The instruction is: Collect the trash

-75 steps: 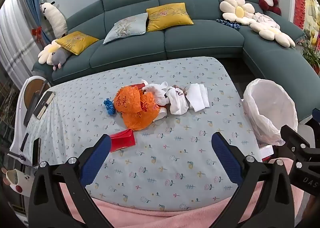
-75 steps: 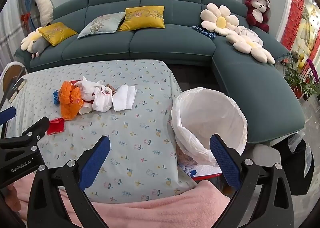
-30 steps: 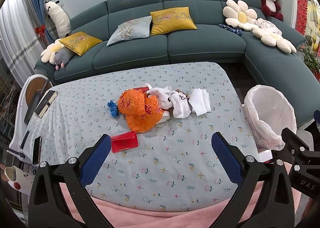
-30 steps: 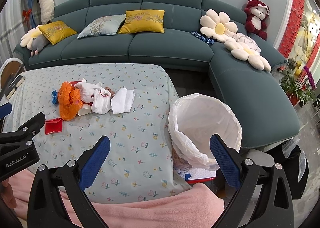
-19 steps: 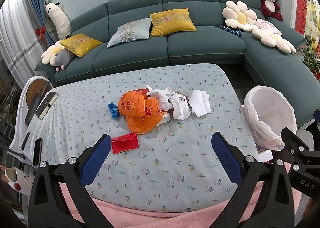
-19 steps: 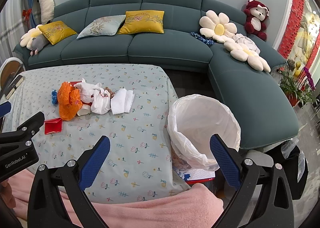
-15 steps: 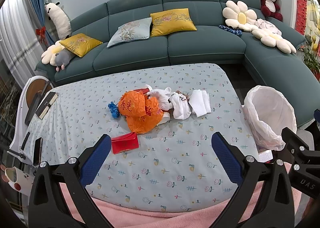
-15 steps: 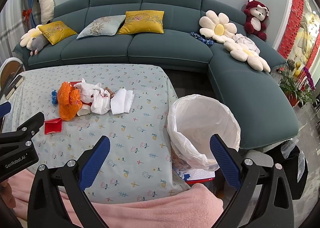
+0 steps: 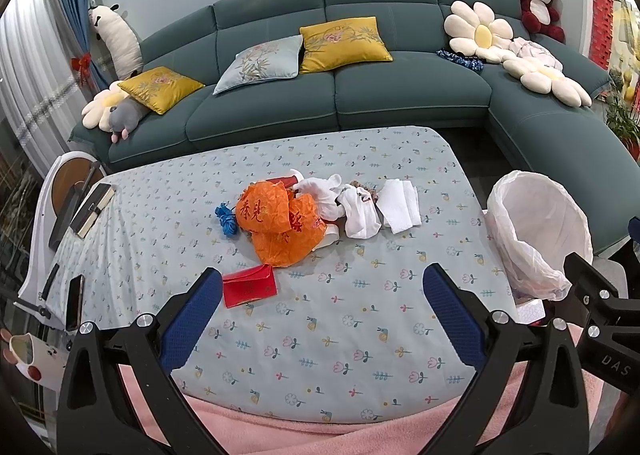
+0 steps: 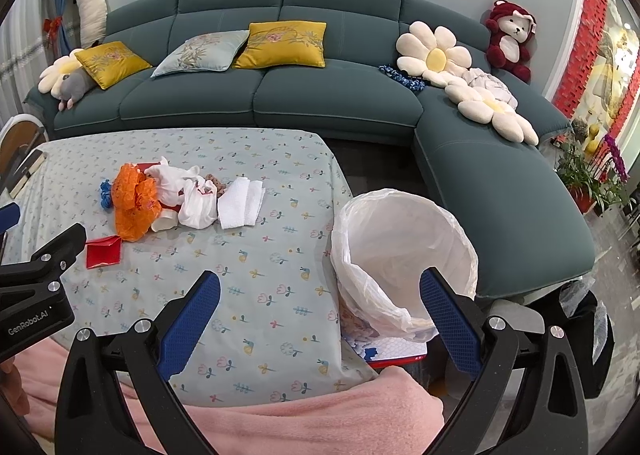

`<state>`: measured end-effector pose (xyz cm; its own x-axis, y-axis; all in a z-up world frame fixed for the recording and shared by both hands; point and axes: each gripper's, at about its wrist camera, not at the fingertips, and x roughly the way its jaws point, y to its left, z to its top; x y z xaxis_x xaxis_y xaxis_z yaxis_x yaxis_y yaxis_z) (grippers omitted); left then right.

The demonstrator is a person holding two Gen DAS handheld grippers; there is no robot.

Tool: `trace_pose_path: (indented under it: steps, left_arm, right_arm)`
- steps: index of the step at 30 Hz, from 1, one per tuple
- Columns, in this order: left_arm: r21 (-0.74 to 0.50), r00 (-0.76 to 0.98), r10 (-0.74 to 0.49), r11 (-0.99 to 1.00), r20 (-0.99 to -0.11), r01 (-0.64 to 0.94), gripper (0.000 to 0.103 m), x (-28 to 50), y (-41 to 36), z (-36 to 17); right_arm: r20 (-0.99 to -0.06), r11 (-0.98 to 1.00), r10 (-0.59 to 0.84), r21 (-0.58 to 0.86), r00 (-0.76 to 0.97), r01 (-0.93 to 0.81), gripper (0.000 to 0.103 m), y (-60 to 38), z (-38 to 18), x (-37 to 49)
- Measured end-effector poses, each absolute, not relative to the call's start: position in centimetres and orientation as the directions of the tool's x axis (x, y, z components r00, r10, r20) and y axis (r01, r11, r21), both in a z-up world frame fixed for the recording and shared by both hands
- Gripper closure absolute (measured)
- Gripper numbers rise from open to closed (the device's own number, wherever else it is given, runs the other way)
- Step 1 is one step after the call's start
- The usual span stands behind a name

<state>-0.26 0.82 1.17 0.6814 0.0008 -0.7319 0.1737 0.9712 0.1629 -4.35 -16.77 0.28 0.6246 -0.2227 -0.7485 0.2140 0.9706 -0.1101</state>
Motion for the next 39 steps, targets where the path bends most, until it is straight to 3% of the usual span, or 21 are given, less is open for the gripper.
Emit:
trace_pose_path:
  steps: [39]
  left_arm:
    - [0.135, 0.683, -0.055, 0.966, -0.728, 0.222, 0.007, -0.50, 0.06, 1.41]
  right_arm:
    - [-0.722, 0.959, -0.267, -0.131, 0.638, 0.252, 0.008, -17.07, 0.90, -4.61]
